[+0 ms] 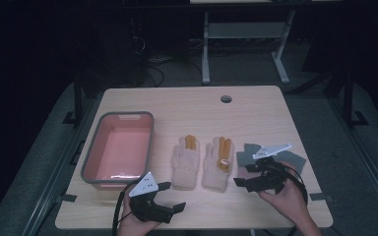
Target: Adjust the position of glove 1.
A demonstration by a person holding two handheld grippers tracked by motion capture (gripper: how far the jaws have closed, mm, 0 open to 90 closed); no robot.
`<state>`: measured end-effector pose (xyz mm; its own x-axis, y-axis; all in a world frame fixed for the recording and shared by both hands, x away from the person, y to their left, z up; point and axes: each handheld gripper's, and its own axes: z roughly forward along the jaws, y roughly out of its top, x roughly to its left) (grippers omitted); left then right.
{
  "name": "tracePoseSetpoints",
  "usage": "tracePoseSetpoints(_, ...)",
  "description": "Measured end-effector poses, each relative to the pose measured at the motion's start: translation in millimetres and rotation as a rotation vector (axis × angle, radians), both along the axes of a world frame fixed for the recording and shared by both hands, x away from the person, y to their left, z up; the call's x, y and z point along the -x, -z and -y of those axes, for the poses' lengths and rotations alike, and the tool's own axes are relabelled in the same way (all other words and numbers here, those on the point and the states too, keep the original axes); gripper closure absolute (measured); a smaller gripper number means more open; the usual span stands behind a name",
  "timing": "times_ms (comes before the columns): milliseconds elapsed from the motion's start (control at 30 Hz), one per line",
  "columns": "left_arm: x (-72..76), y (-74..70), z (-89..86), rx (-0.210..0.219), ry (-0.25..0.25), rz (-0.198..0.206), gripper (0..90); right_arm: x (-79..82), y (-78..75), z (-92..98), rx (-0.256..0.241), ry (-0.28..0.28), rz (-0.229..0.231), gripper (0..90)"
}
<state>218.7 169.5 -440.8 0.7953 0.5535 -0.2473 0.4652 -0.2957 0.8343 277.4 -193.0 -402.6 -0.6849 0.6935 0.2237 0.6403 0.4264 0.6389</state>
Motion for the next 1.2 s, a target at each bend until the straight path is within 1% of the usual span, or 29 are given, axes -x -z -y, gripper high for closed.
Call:
tracePoseSetpoints(33,0.1,-0.4,-0.4,0.001,0.0,0.001,12.4,-5.5,-4.3,-4.9,0.01,-0.012,0.006,29.9)
tracePoseSetpoints(100,0.4,-0.7,-0.8,0.0,-0.001,0.002,12.4,-6.9,-5.8,-6.8,0.013,-0.015,0.003,29.9)
tracePoseSetpoints(133,0.4,-0.7,-0.9,-0.002,0.0,0.003,12.4,-11.4,-8.8,-12.0,0.018,-0.029,0.003,29.9)
tracePoseSetpoints(167,0.4,-0.7,-0.9,-0.002,0.001,0.002,12.4,-11.4,-8.8,-12.0,0.018,-0.029,0.003,29.9)
tracePoseSetpoints(200,0.4,-0.8,-0.9,-0.003,0.002,0.004,12.4,-15.8,-11.6,-17.6,0.028,-0.042,0.004,29.9)
tracePoseSetpoints(300,-0.1,-1.0,-0.8,-0.008,0.01,0.01,12.4,-20.5,-14.4,-22.6,0.036,-0.058,0.005,29.9)
tracePoseSetpoints(333,0.1,-0.9,-0.5,-0.011,0.012,0.009,12.5,-25.3,-16.6,-27.9,0.053,-0.067,0.011,29.9)
tracePoseSetpoints(433,0.2,-0.1,-0.5,-0.01,0.011,0.004,12.5,-30.2,-18.1,-32.1,0.061,-0.078,0.012,29.9)
tracePoseSetpoints(467,0.7,0.5,-0.2,-0.001,0.003,-0.004,12.5,-35.1,-18.6,-36.2,0.073,-0.081,0.004,29.9)
tracePoseSetpoints(567,0.8,0.3,-0.8,-0.008,0.005,-0.004,12.5,-39.4,-18.1,-39.8,0.078,-0.086,0.001,30.0)
tracePoseSetpoints(600,1.3,-0.3,-0.4,-0.005,0.006,-0.004,12.5,-44.3,-16.3,-45.3,0.095,-0.092,-0.005,30.1)
tracePoseSetpoints(633,1.3,-0.3,-0.4,-0.005,0.006,-0.004,12.5,-44.3,-16.3,-45.3,0.095,-0.092,-0.005,30.1)
tracePoseSetpoints(667,1.5,-0.4,0.2,-0.006,0.008,0.0,12.5,-48.2,-13.9,-50.7,0.114,-0.099,-0.008,30.9)
tracePoseSetpoints(700,1.5,-0.4,0.2,-0.006,0.008,0.0,12.5,-48.2,-13.9,-50.7,0.114,-0.099,-0.008,30.9)
tracePoseSetpoints(733,1.3,0.0,1.2,-0.007,0.01,-0.001,12.5,-52.5,-10.2,-55.7,0.131,-0.106,-0.023,34.1)
tracePoseSetpoints(767,1.1,0.2,1.4,-0.009,0.01,-0.001,12.5,-55.7,-7.7,-57.4,0.136,-0.111,-0.03,35.0)
tracePoseSetpoints(867,1.3,0.8,1.6,-0.01,0.011,-0.007,12.5,-64.8,1.3,-62.6,0.169,-0.102,-0.062,36.9)
tracePoseSetpoints(933,0.9,1.0,1.0,-0.011,0.014,-0.003,12.6,-69.9,7.8,-66.3,0.194,-0.1,-0.073,38.5)
tracePoseSetpoints(1000,0.9,0.8,0.5,-0.011,0.013,0.0,12.6,-74.0,13.7,-70.7,0.223,-0.093,-0.077,39.9)
tracePoseSetpoints(1033,0.9,0.8,0.5,-0.011,0.013,0.0,12.6,-74.0,13.7,-70.7,0.223,-0.093,-0.077,39.9)
tracePoseSetpoints(1067,0.9,0.9,0.5,-0.01,0.014,0.0,12.6,-77.1,18.1,-74.9,0.252,-0.086,-0.084,41.3)
tracePoseSetpoints(1100,0.9,0.9,0.5,-0.01,0.014,0.0,12.6,-77.1,18.1,-74.9,0.252,-0.086,-0.084,41.3)
tracePoseSetpoints(1133,1.0,1.0,0.9,-0.01,0.016,-0.001,12.5,-80.3,22.4,-78.1,0.276,-0.074,-0.089,43.8)
tracePoseSetpoints(1167,1.0,1.0,0.9,-0.01,0.016,-0.001,12.6,-80.3,22.4,-78.1,0.276,-0.074,-0.089,43.8)
tracePoseSetpoints(1200,0.8,1.3,1.4,-0.007,0.016,0.001,12.6,-81.4,23.9,-79.0,0.288,-0.067,-0.088,45.5)
